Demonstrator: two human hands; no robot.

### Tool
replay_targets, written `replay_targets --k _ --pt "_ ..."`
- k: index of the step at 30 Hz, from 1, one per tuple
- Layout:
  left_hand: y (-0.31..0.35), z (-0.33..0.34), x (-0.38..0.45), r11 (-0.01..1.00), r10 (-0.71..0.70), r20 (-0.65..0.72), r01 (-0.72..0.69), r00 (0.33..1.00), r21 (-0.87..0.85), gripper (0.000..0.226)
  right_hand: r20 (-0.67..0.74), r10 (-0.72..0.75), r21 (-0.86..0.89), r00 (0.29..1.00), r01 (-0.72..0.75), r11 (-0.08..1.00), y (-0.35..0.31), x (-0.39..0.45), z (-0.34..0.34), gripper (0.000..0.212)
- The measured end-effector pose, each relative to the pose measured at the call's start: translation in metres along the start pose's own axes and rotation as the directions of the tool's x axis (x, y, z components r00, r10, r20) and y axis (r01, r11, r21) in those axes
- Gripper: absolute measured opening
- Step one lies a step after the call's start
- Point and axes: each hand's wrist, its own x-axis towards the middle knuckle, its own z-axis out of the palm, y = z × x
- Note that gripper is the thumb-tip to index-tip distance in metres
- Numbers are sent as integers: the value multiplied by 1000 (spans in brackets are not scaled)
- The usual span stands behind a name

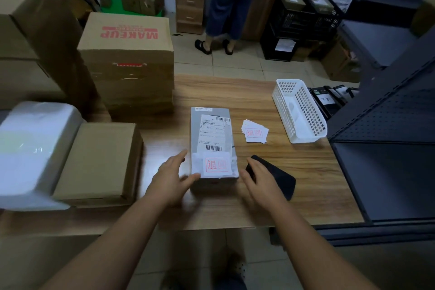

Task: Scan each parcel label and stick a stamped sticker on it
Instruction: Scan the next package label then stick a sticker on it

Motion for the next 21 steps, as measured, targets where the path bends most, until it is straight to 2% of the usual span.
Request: replay_targets --k 2,3,4,6,9,13,15,21 --pt "-2 3 4 997 -1 76 7 997 -80 96 142 29 124 989 -47 991 -13 11 0 81" --pt "-1 6 6 994 18 101 -7 995 -113 97 216 43 196 975 -86 977 -17 16 1 85" --pt "0 9 8 987 44 107 -26 993 -158 94 267 44 244 963 -112 963 -19 20 3 83" --pt "5 12 10 972 65 76 -45 995 -231 85 281 21 280 960 -103 955 -21 24 4 74" --pt "16 7 1 967 84 -17 -85 996 -241 82 229 -56 328 972 -23 944 -23 18 -9 77" --pt "58 -26 -17 935 178 -198 -228 964 -272 81 74 -254 368 964 210 906 -41 3 -50 79" --pt "86 -49 -27 920 253 -279 -320 926 -227 87 -41 -333 376 942 324 868 -56 -5 -76 76" --pt "169 -102 -82 865 400 -501 -497 767 -69 91 -243 -514 290 823 567 771 -98 -41 -153 90"
